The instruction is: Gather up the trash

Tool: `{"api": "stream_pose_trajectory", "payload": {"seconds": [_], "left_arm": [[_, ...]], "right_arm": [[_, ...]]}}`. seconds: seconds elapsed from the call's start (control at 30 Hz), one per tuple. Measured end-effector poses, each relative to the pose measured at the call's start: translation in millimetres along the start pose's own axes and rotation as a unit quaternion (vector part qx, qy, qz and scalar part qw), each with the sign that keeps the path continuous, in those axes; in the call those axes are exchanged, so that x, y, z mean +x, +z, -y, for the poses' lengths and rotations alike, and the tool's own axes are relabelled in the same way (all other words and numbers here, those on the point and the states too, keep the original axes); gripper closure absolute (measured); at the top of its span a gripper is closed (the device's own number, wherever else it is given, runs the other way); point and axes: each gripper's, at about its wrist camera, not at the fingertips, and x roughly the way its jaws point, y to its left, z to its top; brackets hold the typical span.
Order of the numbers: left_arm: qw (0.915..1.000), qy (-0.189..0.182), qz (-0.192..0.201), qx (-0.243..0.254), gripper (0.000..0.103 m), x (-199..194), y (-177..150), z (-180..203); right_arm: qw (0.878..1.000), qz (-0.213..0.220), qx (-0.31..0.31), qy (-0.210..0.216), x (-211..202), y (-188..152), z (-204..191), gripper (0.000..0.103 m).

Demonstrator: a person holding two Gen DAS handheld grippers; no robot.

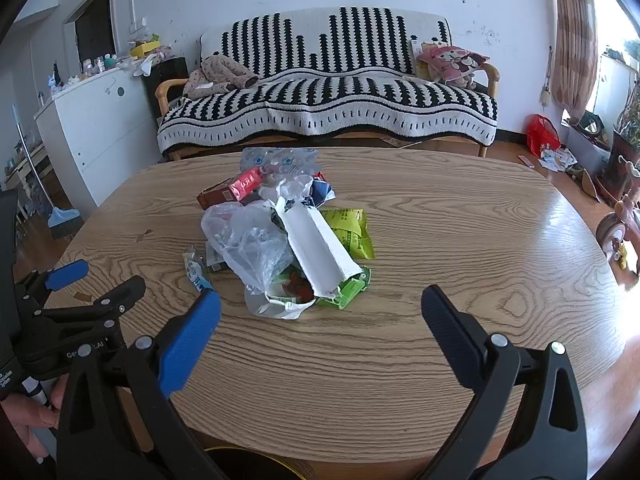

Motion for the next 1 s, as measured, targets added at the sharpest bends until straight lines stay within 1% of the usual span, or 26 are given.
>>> {"api": "stream_pose_trajectory", "payload": {"seconds": [0.17,0.4,0.6,1.0], "left_arm": [[1.0,0.0,0.0,0.0,0.006,0.7,2.7,1.2],[1.0,-0.001,-0.001,0.001,0.006,0.3,-2.3,0.6],[1.0,-0.001,-0.002,-0.001,0.006,1.9,1.7,0.9],[1.0,0.0,-0.009,-0.002,0.006,3.9,-4.9,2.0]], "right_arm": [[1.0,0.001,0.0,0.0,-1.0,0.6,0.8,0.006],[1.0,0.001,0.001,0.0,-1.3,1.2,1.4,0.006],[1.0,0.001,0.0,0.0,-1.3,1.1,1.2,0.006],[1.0,-0.001,-0.008,0.002,0.8,2.5,0.3,0.006]]}}
